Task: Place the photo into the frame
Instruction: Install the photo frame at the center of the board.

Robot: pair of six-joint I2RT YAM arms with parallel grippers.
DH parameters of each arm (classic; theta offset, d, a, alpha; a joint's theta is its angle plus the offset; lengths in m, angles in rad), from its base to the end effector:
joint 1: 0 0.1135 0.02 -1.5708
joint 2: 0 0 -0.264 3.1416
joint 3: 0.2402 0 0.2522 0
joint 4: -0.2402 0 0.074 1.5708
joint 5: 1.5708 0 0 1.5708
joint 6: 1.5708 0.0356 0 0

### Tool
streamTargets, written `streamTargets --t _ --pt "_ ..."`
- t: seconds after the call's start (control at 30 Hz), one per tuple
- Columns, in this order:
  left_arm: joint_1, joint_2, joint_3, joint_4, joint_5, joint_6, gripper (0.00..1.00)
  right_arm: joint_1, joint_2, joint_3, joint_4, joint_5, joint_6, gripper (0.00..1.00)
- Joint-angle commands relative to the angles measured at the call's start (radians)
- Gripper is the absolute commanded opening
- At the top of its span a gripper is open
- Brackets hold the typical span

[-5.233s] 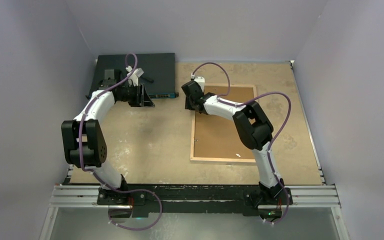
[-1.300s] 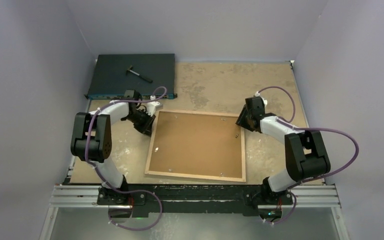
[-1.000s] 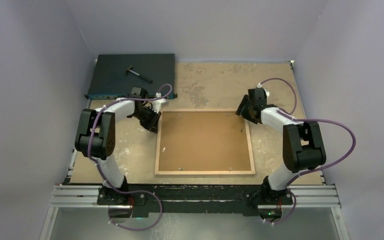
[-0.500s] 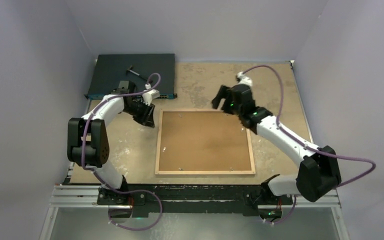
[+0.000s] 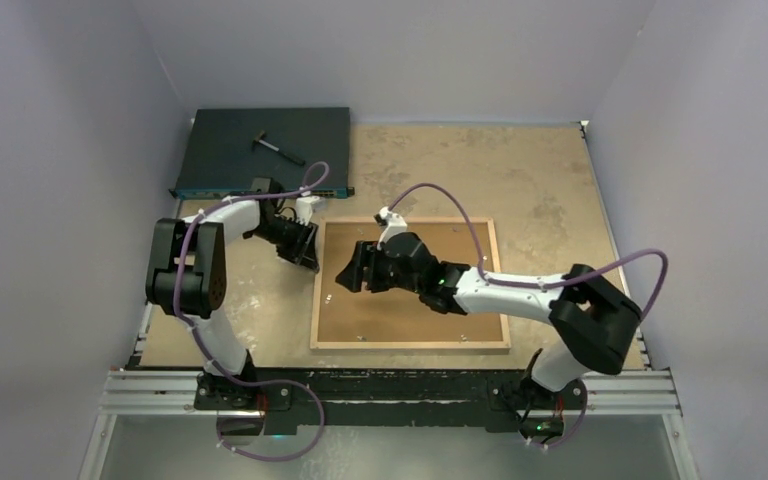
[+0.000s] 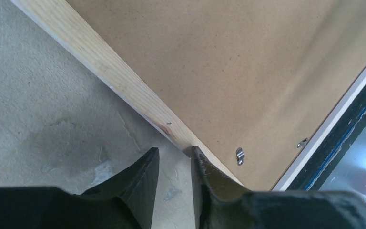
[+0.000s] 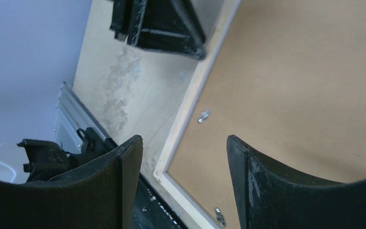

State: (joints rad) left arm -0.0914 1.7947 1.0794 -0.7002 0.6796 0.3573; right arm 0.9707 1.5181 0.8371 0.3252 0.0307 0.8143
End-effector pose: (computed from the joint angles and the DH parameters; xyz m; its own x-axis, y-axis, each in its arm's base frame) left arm 0.3152 -0.0514 0.1551 -0.8630 0.3523 -0.3621 0.5013 0.6858 -0.5276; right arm 0.1912 0.2774 0.2314 -0.7231 0.2305 -0.6512 -0.4120 0.6128 0.6744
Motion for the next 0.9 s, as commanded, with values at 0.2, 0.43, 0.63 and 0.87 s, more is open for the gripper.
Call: streamTargets --t 0.2,0.43,0.63,0.87 --pt "0.001 0.031 -0.019 0.064 0.017 -0.008 0.13 0.075 0.241 0.07 0.224 -0.094 0.046 0.62" --pt "0.001 0.023 -0.026 0.073 -0.009 -0.011 0.08 0.077 0.326 0.105 0.248 -0.117 0.041 0.6" --pt "0.0 0.013 -0.028 0.079 -0.016 -0.017 0.07 0.076 0.382 0.128 0.26 -0.14 0.045 0.6" --pt "0.0 0.005 -0.034 0.077 -0.022 -0.011 0.06 0.076 0.402 0.144 0.246 -0.149 0.038 0.59"
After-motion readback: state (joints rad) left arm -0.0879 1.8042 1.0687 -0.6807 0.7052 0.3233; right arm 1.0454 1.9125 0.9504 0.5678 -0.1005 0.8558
